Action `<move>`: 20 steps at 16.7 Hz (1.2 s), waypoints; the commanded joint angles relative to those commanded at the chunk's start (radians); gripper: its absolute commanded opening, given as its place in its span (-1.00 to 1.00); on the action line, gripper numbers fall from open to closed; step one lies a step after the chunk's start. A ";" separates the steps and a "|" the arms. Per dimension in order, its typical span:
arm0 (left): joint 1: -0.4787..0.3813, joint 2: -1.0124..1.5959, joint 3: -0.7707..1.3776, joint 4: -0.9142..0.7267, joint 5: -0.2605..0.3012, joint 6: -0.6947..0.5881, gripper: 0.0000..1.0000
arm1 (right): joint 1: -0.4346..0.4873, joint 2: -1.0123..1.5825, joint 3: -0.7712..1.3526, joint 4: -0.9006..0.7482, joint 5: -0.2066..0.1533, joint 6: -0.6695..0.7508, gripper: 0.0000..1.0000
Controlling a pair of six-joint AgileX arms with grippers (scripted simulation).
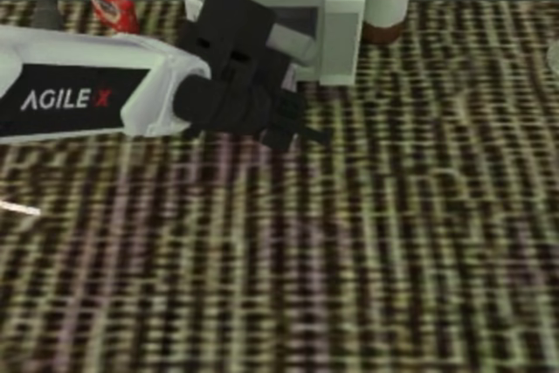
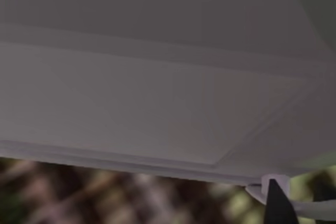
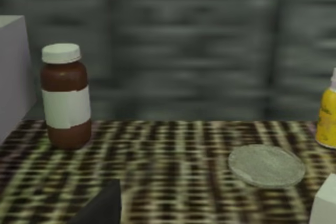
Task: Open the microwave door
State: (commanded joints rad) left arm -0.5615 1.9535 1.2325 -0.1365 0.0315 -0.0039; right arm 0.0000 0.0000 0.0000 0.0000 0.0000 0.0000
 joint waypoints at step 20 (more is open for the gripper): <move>0.031 -0.033 -0.046 0.007 0.070 0.081 -1.00 | 0.000 0.000 0.000 0.000 0.000 0.000 1.00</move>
State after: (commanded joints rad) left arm -0.5305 1.9203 1.1864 -0.1292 0.1011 0.0772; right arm 0.0000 0.0000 0.0000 0.0000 0.0000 0.0000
